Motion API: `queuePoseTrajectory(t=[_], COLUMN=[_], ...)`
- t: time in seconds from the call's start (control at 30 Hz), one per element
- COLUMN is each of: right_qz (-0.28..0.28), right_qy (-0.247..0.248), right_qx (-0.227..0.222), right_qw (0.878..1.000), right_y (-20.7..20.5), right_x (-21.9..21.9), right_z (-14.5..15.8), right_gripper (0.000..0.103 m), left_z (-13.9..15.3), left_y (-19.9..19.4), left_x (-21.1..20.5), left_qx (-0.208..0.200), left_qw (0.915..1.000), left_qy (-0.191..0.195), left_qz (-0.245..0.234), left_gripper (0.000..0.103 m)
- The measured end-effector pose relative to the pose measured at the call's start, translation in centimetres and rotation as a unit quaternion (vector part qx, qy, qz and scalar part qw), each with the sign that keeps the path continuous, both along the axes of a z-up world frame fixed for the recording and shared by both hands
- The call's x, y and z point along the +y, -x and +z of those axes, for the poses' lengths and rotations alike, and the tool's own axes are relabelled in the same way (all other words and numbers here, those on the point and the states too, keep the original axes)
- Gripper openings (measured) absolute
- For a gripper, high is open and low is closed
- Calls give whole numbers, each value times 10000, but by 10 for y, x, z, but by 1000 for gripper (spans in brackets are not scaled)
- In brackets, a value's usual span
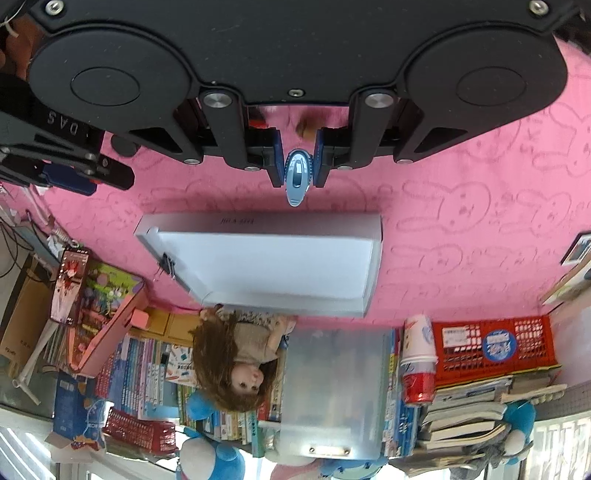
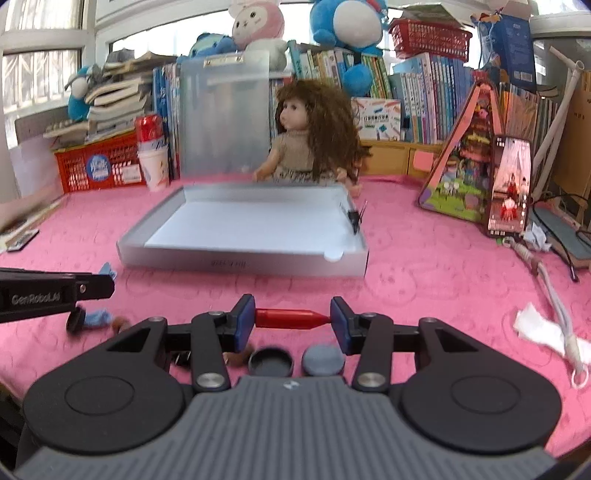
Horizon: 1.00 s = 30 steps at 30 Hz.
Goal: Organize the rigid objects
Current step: 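Carry the blue clip in the left tool while the right tool carries the crayon over the tray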
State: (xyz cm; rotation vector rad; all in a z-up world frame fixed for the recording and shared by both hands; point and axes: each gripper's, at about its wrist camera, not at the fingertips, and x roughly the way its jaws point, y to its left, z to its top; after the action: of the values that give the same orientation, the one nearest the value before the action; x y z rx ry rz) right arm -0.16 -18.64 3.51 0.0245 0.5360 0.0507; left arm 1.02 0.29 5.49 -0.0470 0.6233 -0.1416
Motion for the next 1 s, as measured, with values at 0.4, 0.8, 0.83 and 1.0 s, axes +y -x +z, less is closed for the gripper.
queuePoseTrajectory(t=[0.4,0.8,0.83,1.0], right_qz=[91,98,85,75], right_qy=[-264,-213,-194,-88], right_qx=[134,122,129,190], right_qw=[9995,9997,9997,9998], right_y=[-49,-86,-89,-106], right_x=[-13,-18,-18,-17], right_z=[8,18,17,14], right_gripper=[49,49,49,49], left_z=[20,20,19,11], left_y=[-45,-90,-92,-108], left_x=[-2,5,6,4], left_qx=[-101,-13,9,108], left_qw=[9998,10000,10000,9999], left_qy=[4,25,31,-14], left_qz=[-144,0,10,5], left_gripper=[15,15,15,15])
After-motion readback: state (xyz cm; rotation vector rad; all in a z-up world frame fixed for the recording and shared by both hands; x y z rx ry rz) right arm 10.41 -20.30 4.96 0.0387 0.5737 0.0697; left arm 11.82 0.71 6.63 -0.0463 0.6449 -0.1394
